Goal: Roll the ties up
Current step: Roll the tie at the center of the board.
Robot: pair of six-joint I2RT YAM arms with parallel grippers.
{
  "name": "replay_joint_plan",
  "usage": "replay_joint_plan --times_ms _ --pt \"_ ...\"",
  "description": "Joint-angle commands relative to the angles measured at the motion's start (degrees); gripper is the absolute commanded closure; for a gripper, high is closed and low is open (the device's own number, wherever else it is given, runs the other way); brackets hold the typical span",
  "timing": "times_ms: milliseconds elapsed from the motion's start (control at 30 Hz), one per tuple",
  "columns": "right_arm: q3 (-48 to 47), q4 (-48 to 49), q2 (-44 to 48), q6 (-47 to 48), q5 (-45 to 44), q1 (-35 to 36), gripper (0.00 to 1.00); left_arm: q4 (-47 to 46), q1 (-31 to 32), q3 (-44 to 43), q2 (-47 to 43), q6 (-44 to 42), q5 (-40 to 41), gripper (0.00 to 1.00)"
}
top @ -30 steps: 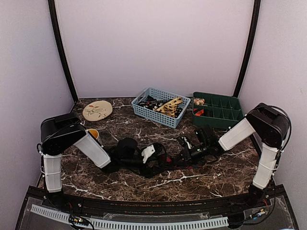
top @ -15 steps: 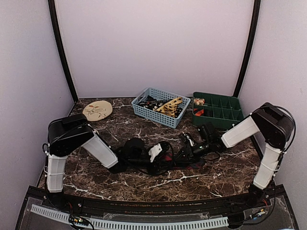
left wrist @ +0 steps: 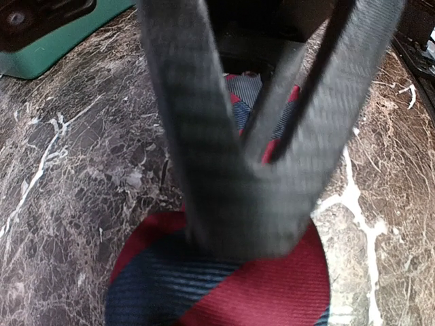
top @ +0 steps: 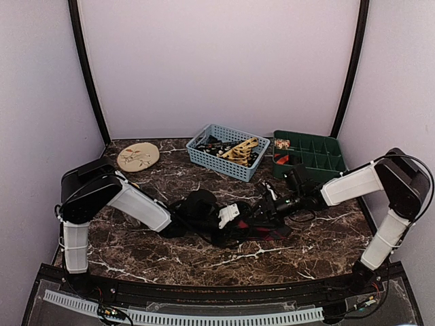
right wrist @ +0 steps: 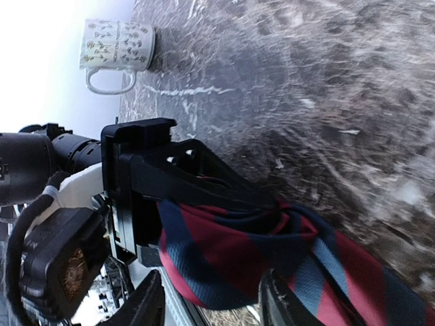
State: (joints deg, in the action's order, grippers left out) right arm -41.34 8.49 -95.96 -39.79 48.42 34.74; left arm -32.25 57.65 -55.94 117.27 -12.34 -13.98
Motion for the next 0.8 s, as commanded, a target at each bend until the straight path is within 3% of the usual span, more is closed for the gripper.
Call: replay_joint_plan --times_ms 0,100,233,267,633,767 --pt "-2.4 0.0 -2.6 -0.6 -1.0 2.5 0.57 11.7 0.3 1.5 0.7 -2.3 1.9 0.76" --pt "-2.4 0.1 -4.4 -0.8 -2.4 2.7 0.66 11.8 0.3 1.1 0.7 -2.6 1.8 0.76" --pt "-1.4 -0.4 -4.8 -0.5 -3.9 2.7 0.97 12.0 0.3 1.0 0.6 -2.6 1.9 0.75" --pt "-0.9 -0.6 -4.8 -0.2 -4.3 2.7 1.0 12.2 0.3 0.8 0.5 -2.3 1.8 0.73" --pt "5.3 -2.0 -7.6 5.1 -7.9 -0.4 1.0 2.6 -0.4 2.0 -5.1 0.8 -3.3 0.22" --pt "7.7 -0.9 -8.4 6.9 -9.2 -2.0 1.0 -5.3 -0.3 4.9 -4.6 5.1 -5.9 0.19"
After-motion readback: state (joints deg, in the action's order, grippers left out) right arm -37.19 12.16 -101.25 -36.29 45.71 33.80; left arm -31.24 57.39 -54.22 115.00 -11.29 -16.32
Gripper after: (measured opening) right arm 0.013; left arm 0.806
